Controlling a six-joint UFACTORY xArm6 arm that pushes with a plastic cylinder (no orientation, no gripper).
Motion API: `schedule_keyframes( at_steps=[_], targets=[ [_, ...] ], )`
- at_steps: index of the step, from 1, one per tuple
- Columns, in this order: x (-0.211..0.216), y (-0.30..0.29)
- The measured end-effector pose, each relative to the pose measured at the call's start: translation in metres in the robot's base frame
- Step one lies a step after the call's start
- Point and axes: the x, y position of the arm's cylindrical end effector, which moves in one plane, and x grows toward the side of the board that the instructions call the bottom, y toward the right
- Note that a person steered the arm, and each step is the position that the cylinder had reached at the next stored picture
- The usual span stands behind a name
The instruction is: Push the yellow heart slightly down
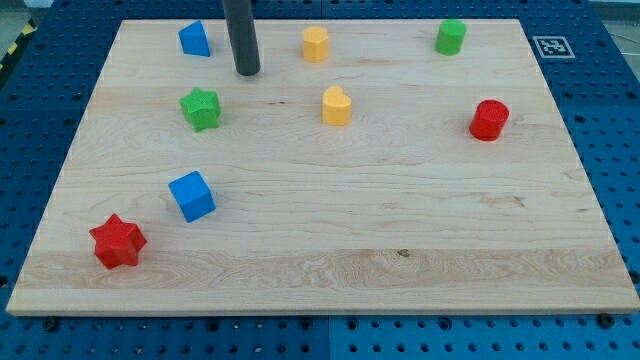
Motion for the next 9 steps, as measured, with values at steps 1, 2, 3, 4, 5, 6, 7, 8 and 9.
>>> schedule_keyframes(
  at_steps=[1, 2, 3, 4, 5, 6, 7, 8, 9],
  targets=[
    [0.003, 0.019],
    [0.006, 0.036],
    [0.017, 0.044],
    [0.028, 0.045],
    [0.030, 0.054],
    [0.031, 0.075],
    [0.041, 0.090],
    [0.048, 0.095],
    [0.051, 0.103]
  ],
)
